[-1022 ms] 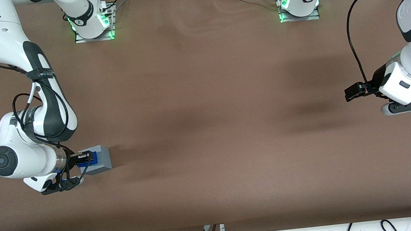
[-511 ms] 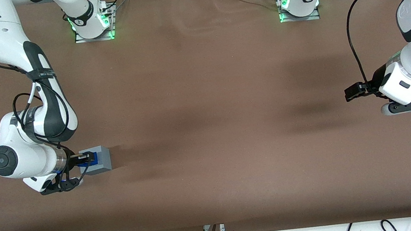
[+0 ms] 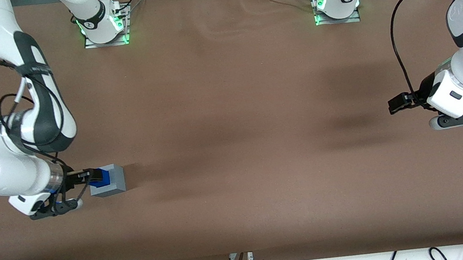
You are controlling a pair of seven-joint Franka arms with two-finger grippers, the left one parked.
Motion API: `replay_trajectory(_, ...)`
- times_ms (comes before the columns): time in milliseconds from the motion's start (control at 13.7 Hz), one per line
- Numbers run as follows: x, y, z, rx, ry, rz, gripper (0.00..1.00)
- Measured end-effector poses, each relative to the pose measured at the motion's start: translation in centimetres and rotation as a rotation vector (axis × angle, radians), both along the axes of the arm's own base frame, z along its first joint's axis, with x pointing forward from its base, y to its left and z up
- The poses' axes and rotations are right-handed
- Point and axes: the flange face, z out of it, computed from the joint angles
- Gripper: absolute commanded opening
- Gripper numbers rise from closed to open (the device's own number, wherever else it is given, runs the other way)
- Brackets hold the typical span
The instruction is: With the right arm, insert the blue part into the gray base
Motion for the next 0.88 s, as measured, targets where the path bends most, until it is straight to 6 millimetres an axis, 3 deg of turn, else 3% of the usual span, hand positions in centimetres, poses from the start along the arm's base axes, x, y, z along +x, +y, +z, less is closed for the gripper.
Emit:
replay_trajectory(292,-4.7,-0.4,13.4,0.011,-0.008,0.003,0.99)
replay_trajectory(438,-7.2,-0.7,17.7,0.015,-0.01,0.003,0.99)
replay_trajectory(511,-8.0,-0.9,18.4,0.015,-0.008,0.0,0.99)
replay_trajectory(876,-10.4,-1.6,17.3,0.015,0.029,-0.008,0.99)
